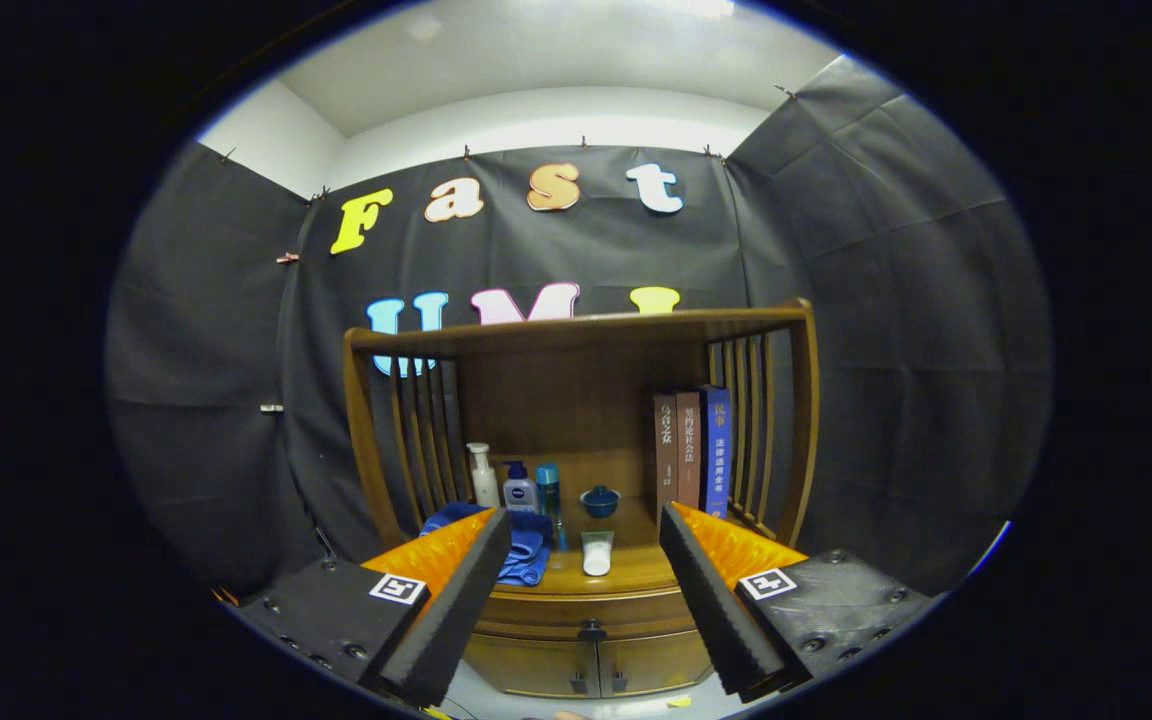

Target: Pull open the drawer, take out the items inside it, and place them on the countertop above the cabinet.

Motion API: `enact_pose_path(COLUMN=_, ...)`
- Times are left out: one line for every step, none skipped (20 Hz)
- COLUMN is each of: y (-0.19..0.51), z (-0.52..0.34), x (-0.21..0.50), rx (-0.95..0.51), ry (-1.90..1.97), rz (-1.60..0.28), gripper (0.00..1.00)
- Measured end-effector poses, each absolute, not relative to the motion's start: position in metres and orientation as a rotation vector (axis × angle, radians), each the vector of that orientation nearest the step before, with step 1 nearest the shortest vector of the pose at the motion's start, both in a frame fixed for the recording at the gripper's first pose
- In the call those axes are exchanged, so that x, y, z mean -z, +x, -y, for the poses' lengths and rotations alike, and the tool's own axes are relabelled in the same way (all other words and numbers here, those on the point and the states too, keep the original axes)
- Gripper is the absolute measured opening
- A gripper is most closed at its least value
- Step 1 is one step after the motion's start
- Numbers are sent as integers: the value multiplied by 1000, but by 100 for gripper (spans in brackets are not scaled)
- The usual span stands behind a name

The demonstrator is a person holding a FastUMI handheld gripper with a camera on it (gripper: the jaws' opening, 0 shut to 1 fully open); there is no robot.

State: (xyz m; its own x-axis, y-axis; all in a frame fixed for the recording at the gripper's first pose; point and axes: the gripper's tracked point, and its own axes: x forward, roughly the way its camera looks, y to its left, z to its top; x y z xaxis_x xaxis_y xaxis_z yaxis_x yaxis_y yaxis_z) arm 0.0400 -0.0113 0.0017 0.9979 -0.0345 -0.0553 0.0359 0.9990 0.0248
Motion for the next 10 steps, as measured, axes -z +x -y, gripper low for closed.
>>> enact_pose_path(y=33, z=10, x=-7, rx=33, ry=19, rz=-51, gripper=98)
enact_pose_path(y=28, z=9, x=-12, rx=30, ry=12, rz=-52, gripper=98)
enact_pose_path(y=23, z=7, x=-15, rx=25, ry=7, rz=-52, gripper=98)
enact_pose_path(y=18, z=6, x=-17, rx=19, ry=7, rz=-51, gripper=98)
enact_pose_path(y=15, z=5, x=-21, rx=17, ry=7, rz=-51, gripper=98)
enact_pose_path(y=12, z=3, x=-22, rx=10, ry=10, rz=-49, gripper=98)
enact_pose_path(y=10, z=2, x=-23, rx=7, ry=11, rz=-49, gripper=98)
enact_pose_path(y=9, z=2, x=-24, rx=7, ry=8, rz=-49, gripper=98)
enact_pose_path(y=8, z=3, x=-23, rx=8, ry=6, rz=-51, gripper=98)
enact_pose_path(y=7, z=2, x=-23, rx=5, ry=4, rz=-53, gripper=98)
